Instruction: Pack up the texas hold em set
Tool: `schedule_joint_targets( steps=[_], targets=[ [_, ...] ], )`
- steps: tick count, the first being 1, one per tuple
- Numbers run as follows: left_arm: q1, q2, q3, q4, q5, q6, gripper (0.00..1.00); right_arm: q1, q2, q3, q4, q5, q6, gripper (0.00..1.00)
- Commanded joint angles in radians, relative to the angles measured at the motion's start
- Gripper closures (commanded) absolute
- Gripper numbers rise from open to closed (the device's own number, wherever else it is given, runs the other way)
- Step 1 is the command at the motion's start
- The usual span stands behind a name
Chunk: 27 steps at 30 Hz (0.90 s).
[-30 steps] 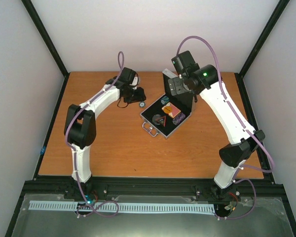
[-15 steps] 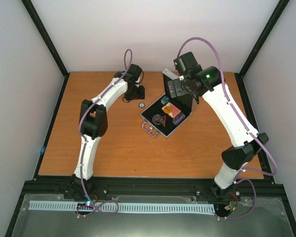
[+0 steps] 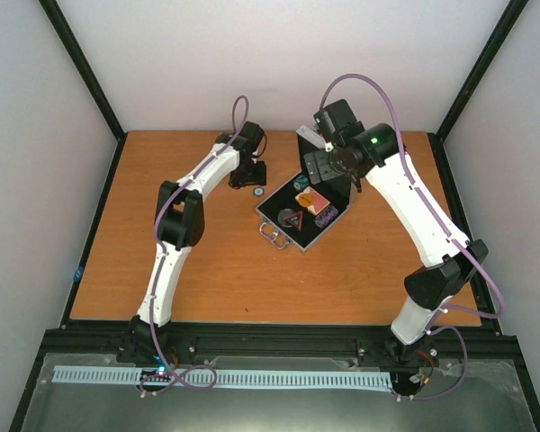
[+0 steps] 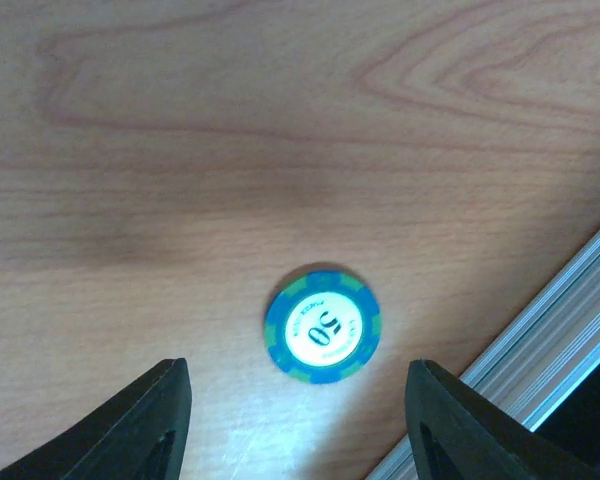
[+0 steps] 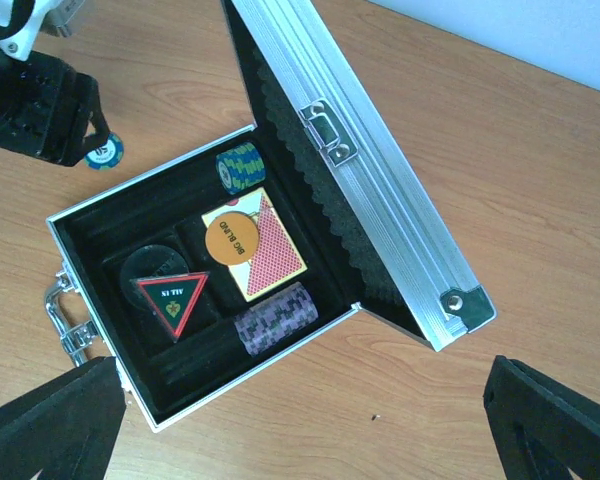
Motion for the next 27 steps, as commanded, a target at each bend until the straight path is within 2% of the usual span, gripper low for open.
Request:
schedule_joint_targets(
  steps=[1, 20, 23, 27],
  targets=[
    [-0.017, 0.059, 0.081, -0.029, 0.003, -0.021, 0.39, -0.012, 0.006, -0.002, 0.016, -0.006, -0.009, 0.00],
    [-0.060, 0.187, 0.194, -0.093, -0.043, 0.026, 0.39, -0.040, 0.011, -0.011, 0.024, -0.030, -0.007, 0.00],
    [-0.060, 0.182, 0.163, -0.112, -0.067, 0.052, 0.42, -0.042, 0.008, -0.012, 0.024, -0.030, -0.007, 0.00],
    [-0.060, 0.109, 0.010, -0.069, -0.099, 0.072, 0.42, -0.044, -0.002, -0.021, 0.024, -0.029, -0.008, 0.00]
  ],
)
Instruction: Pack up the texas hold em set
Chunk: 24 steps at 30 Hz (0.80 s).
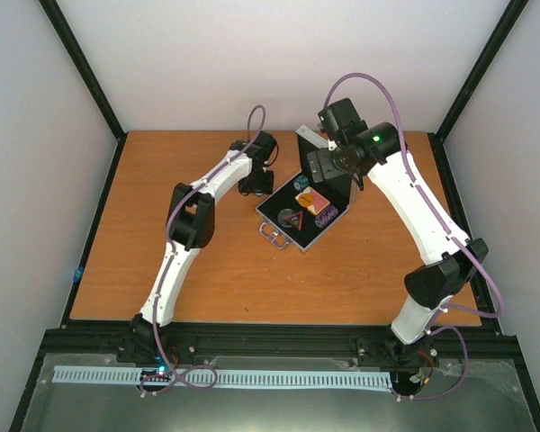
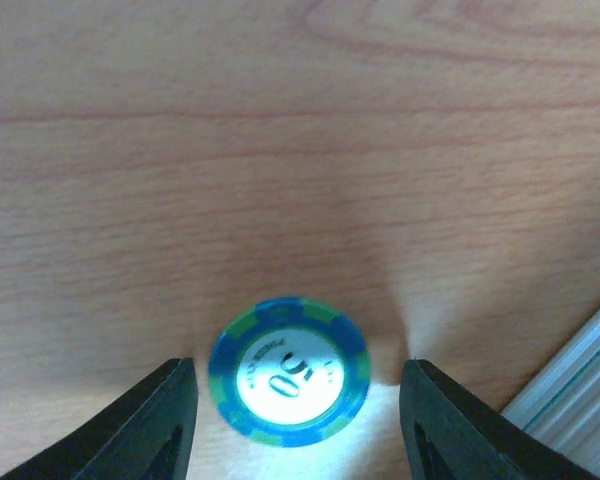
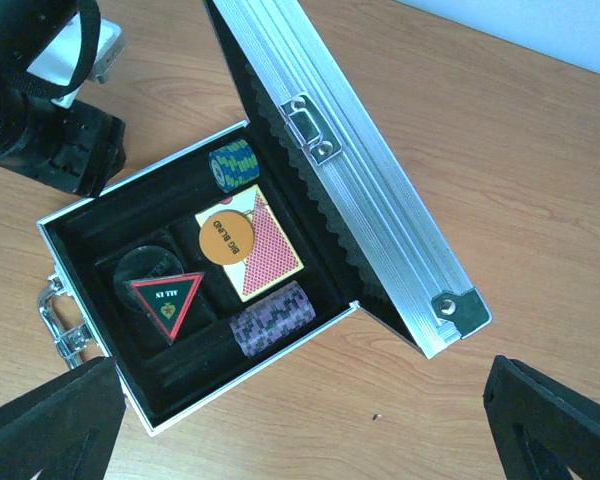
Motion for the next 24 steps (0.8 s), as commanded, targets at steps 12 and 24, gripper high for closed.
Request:
schedule_joint_targets(
  steps=[12, 24],
  targets=[
    [-0.005, -0.054, -0.198, 0.032, -0.106, 0.055, 0.51, -0.014, -0.032, -0.041, 0.028, -0.013, -0.003, 0.00],
    [-0.005, 0.013, 0.042, -0.031, -0.070, 0.059, 0.33, -0.013, -0.037, -0.047, 0.030, -0.009, -0.008, 0.00]
  ],
)
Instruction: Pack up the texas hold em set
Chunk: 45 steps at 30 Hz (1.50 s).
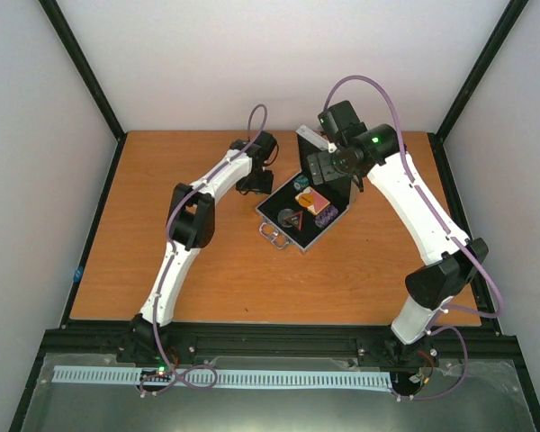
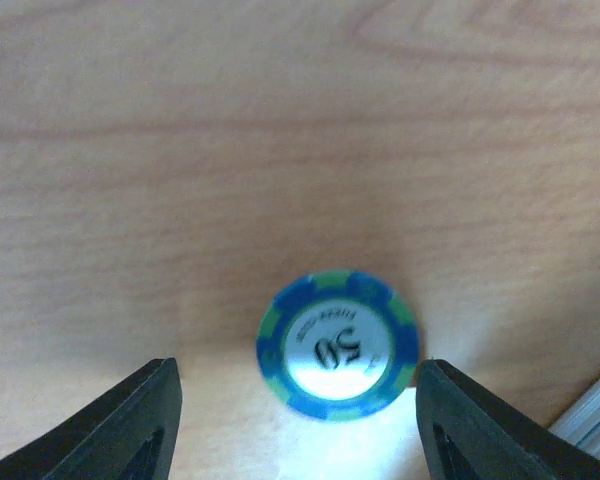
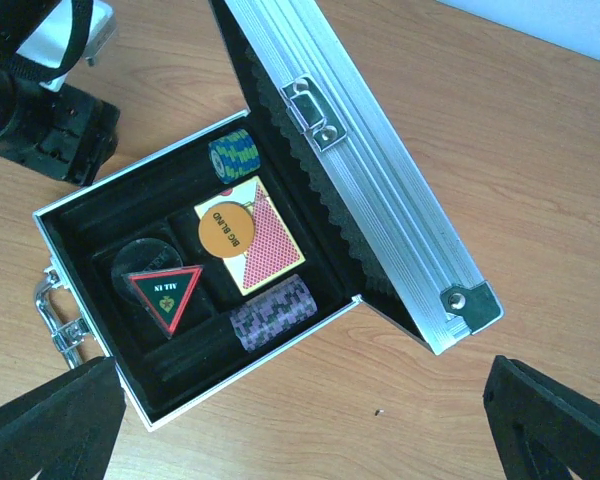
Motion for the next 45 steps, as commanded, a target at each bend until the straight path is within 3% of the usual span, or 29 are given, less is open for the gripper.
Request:
schedule_joint_targets(
  steps=[1, 11, 16, 23, 27, 45],
  targets=[
    [-0.004, 0.070, 0.132, -0.057, 0.020, 0.018, 0.33, -0.009, -0.029, -0.013, 0.018, -0.002, -0.008, 0.00],
    [-0.004, 0.088, 0.103, -0.051, 0.011, 0.023, 0.38, -0.012, -0.031, -0.021, 0.024, -0.011, -0.010, 0.00],
    [-0.004, 0.082, 0.083, -0.031, 0.001, 0.033, 0.51, -0.012, -0.029, -0.023, 0.025, -0.023, -0.010, 0.00],
    [-0.004, 0.079, 0.057, -0.024, -0.024, 0.049, 0.61, -0.012, -0.033, -0.028, 0.024, -0.033, -0.010, 0.00],
    [-0.004, 0.054, -0.001, -0.012, -0.047, 0.058, 0.68, -0.012, -0.042, -0.035, 0.026, -0.028, -0.010, 0.00],
    [-0.004, -0.211, -0.347, 0.112, -0.131, 0.094, 0.77, -0.012, -0.059, -0.055, 0.035, -0.033, -0.012, 0.00]
  ],
)
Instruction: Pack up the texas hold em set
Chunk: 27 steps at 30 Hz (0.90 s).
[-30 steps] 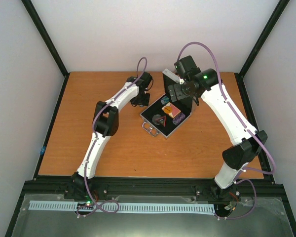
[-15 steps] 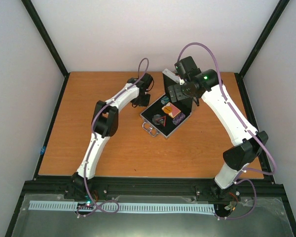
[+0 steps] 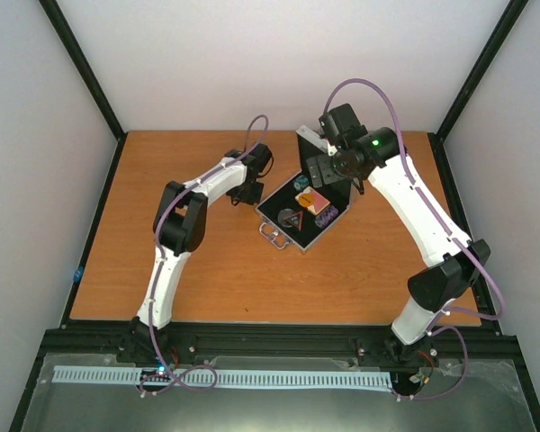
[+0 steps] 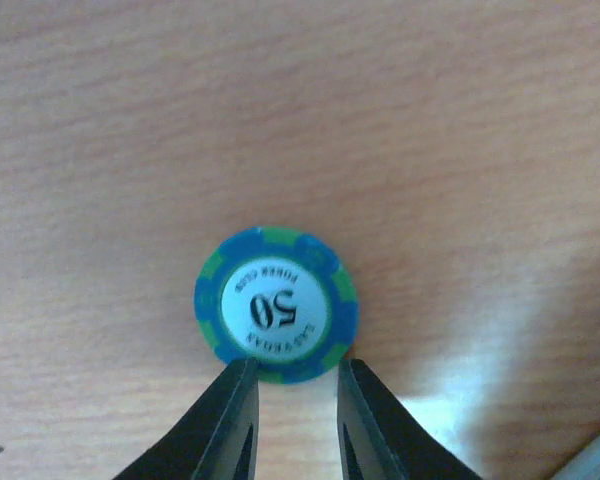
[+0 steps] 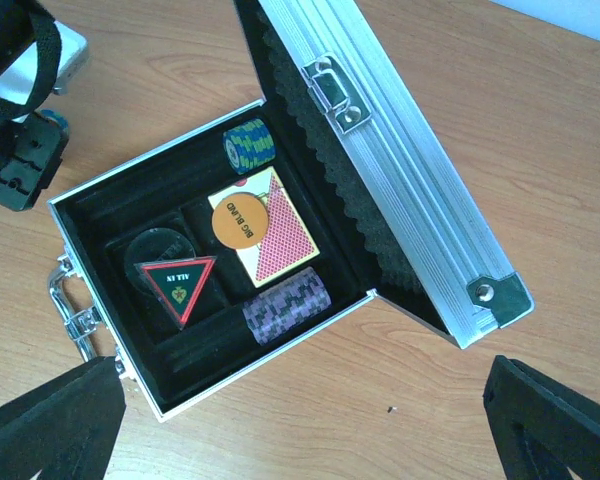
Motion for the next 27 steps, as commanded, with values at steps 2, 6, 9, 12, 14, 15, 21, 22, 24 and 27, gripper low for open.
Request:
schedule_joint_targets(
  steps=[2, 6, 9, 12, 14, 15, 21, 22, 24, 27],
  targets=[
    [0.004, -0.066, -0.082, 0.026, -0.021, 0.019, 0.77, -0.010, -0.039, -0.008, 0.011, 0.000, -0.008, 0.00],
    [0.005, -0.117, -0.145, 0.031, -0.025, 0.024, 0.78, -0.010, -0.046, -0.014, 0.010, 0.006, -0.010, 0.00],
    [0.005, -0.186, -0.201, 0.042, -0.024, 0.024, 0.69, -0.010, -0.052, -0.022, 0.013, 0.006, -0.010, 0.00],
    [0.004, -0.244, -0.199, 0.034, -0.005, 0.035, 0.46, -0.010, -0.057, -0.028, 0.016, 0.006, -0.007, 0.00],
    [0.005, -0.262, -0.159, 0.018, 0.021, 0.060, 0.36, -0.010, -0.057, -0.029, 0.021, 0.001, -0.005, 0.00],
    [0.006, -0.261, -0.128, 0.006, 0.038, 0.066, 0.32, -0.010, -0.057, -0.030, 0.023, -0.001, -0.005, 0.00],
    [0.033, -0.121, 0.124, -0.103, 0.117, 0.083, 0.31, -0.009, -0.052, -0.022, 0.021, -0.013, -0.005, 0.00],
    [0.039, -0.093, 0.160, -0.117, 0.135, 0.083, 0.33, -0.010, -0.052, -0.021, 0.020, -0.014, -0.005, 0.00],
    [0.048, -0.043, 0.216, -0.136, 0.157, 0.078, 0.36, -0.010, -0.054, -0.022, 0.017, -0.011, -0.005, 0.00],
    [0.059, 0.018, 0.277, -0.165, 0.179, 0.067, 0.36, -0.010, -0.056, -0.022, 0.013, 0.000, -0.006, 0.00]
  ],
)
